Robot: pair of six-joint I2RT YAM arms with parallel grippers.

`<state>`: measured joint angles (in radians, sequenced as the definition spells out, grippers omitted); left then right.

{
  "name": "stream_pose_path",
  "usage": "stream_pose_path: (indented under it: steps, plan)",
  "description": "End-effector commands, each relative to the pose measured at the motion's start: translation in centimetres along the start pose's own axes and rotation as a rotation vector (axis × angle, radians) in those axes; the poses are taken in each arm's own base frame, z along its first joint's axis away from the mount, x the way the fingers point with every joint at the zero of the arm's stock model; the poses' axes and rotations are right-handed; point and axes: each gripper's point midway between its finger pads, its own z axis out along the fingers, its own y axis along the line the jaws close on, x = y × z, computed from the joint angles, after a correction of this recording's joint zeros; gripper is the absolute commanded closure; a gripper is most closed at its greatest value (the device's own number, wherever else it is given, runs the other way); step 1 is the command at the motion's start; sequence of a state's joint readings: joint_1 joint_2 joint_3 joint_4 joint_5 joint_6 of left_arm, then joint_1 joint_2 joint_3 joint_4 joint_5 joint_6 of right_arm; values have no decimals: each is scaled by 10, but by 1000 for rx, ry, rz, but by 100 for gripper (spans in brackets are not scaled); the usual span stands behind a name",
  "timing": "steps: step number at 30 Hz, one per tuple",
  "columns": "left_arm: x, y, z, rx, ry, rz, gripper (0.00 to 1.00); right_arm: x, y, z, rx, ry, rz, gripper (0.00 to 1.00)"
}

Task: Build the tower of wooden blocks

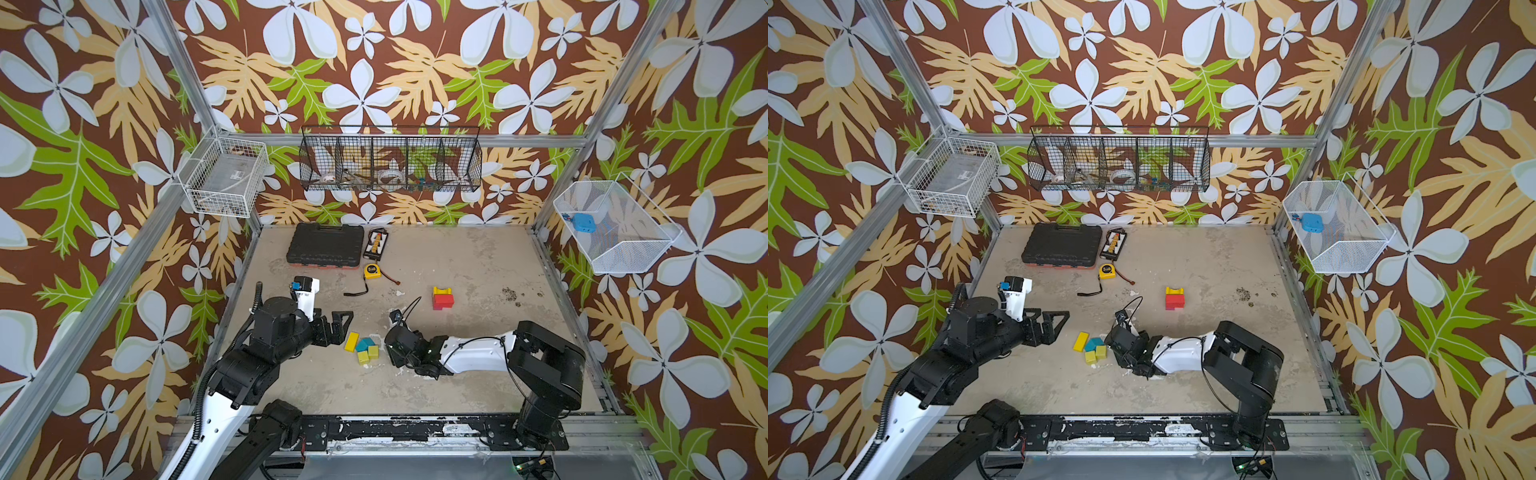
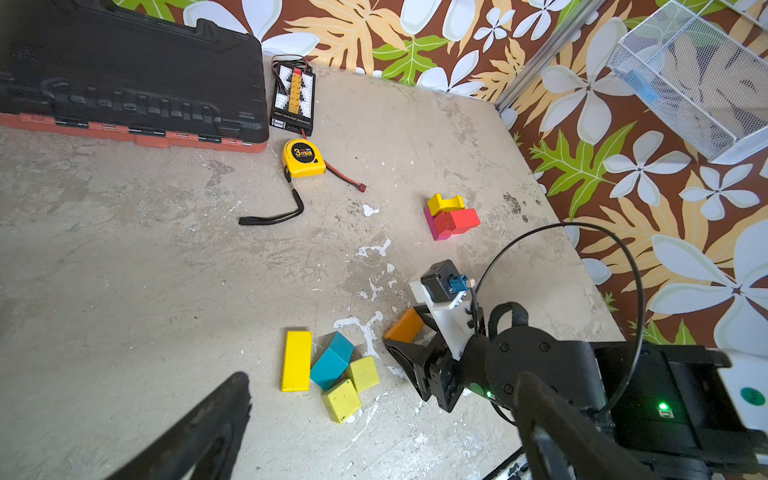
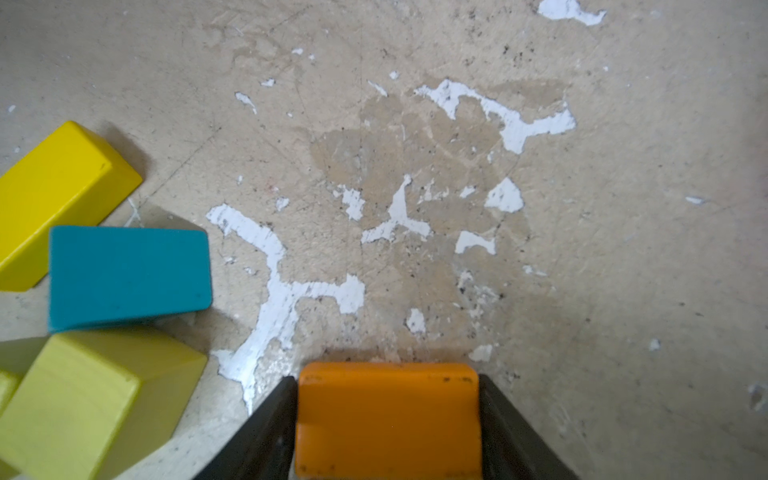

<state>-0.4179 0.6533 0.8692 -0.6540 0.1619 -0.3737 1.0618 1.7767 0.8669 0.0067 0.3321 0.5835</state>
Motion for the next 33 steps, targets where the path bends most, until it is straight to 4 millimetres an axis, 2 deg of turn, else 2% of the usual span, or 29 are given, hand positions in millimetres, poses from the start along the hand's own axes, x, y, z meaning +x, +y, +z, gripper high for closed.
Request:
stream_pose_path:
  steps: [1, 12, 18, 24, 29, 33]
  plan:
    - [-1, 0, 0, -1, -3, -8, 0, 16, -8, 1, 35, 65, -21, 40]
    - [-1, 0, 0, 0, -6, -8, 0, 10, -11, -5, 56, 59, 3, 51]
    - [3, 1, 6, 0, 20, -10, 0, -9, -14, -26, 65, 33, 37, 60]
    - [5, 0, 8, 6, 32, -9, 0, -41, -28, -66, 98, -40, 84, 60]
    - [5, 0, 8, 9, 32, -7, 0, -81, -54, -102, 119, -126, 179, 62]
    - [6, -1, 8, 11, 36, -8, 0, -116, -84, -119, 154, -190, 261, 62]
